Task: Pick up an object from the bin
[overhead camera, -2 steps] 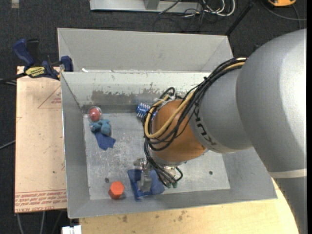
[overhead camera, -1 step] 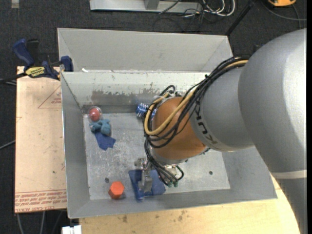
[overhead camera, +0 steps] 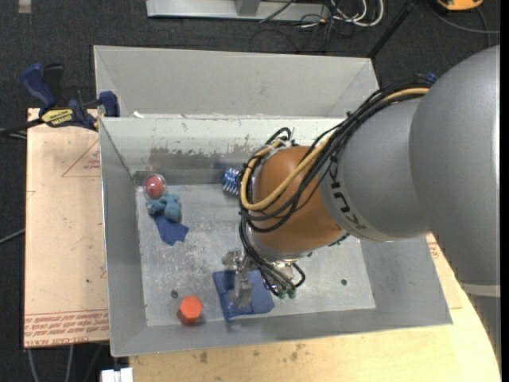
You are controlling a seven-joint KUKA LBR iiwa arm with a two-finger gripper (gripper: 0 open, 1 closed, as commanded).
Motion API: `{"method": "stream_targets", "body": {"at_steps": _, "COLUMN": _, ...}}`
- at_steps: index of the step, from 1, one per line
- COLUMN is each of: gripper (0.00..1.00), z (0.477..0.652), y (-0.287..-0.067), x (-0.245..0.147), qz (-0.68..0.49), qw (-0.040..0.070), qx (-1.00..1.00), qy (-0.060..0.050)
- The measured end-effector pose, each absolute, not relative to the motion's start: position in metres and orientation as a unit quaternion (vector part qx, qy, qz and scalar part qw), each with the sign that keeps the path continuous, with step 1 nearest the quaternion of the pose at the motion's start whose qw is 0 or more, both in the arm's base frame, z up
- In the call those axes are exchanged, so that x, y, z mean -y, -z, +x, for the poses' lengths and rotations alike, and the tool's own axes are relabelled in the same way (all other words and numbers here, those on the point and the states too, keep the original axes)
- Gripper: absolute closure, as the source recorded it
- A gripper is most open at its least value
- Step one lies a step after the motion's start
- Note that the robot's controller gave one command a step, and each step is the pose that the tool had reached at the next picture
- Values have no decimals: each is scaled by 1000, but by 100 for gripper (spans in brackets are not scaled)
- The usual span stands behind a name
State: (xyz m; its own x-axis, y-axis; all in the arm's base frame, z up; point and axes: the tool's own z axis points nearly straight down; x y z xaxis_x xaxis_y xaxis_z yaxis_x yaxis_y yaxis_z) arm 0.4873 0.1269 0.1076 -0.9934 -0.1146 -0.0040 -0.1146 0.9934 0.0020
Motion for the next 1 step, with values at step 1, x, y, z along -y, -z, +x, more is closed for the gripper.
{"method": "stream_targets", "body": {"at_steps": 1, "gripper": 100, "z": 489, "y": -166, "x": -127, "qz": -57, "qw": 4, "qx": -998, "qy": -1}}
